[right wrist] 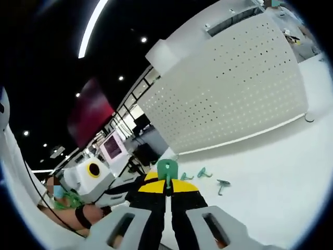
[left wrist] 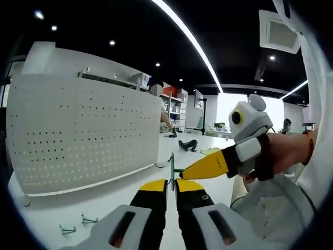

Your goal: Insert the hook assembly into the mounting plate slot until the hook locks in place.

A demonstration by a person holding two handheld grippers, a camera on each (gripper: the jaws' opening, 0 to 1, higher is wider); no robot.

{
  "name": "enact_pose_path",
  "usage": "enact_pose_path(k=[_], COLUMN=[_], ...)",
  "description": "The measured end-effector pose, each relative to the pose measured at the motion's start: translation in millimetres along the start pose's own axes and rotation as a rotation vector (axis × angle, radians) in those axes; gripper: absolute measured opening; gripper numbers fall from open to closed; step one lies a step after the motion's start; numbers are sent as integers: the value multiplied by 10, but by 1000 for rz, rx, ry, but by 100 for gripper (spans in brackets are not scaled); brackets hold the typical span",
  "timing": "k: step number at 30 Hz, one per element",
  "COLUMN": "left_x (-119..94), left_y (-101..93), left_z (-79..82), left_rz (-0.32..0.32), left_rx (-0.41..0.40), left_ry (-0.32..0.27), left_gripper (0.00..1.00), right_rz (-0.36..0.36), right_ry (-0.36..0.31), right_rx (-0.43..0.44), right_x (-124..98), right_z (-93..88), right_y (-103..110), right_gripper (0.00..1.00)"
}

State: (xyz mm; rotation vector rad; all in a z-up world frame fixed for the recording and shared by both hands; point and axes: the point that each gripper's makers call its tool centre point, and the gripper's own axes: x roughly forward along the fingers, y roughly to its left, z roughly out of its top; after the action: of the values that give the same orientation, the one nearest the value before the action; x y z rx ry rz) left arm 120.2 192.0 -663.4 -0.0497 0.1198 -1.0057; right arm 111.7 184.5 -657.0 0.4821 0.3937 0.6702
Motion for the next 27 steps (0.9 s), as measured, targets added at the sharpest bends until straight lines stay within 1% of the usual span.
enact_pose_path(k=[9,12,16,17,19,20,21,23,25,27], left_x=[-19,-26,-48,-53,-66,-72,-81,-99,-122,-142], left_y=[15,34,52,52,40,33,25,30,21,23], left_z=[-3,0,-23,-33,-44,-45,-47,-47,-24,-15], left_rz=[14,22,35,37,39,38,37,47,51,56], left_rx=[5,6,15,13,13,13,12,7,12,10], left_ry=[3,3,11,14,16,16,17,20,10,9], left_gripper=[15,18,18,19,20,20,20,21,21,22], right_rz=[-10,-26,-28,-34,-52,-85,-94,-96,-99,-111], right_ry=[9,16,9,11,15,14,6,1,-12,-20], right_rx=[-23,-61,-63,-92,-115,-151,-167,-162,-163,-178], right_x=[2,14,22,23,22,8,6,-3,-16,-29], right_z=[30,36,61,77,98,124,154,199,247,291], right_y=[-33,-63,-67,-71,-87,-143,-154,-162,-179,-209], right_gripper=[1,1,1,1,1,1,1,1,1,1])
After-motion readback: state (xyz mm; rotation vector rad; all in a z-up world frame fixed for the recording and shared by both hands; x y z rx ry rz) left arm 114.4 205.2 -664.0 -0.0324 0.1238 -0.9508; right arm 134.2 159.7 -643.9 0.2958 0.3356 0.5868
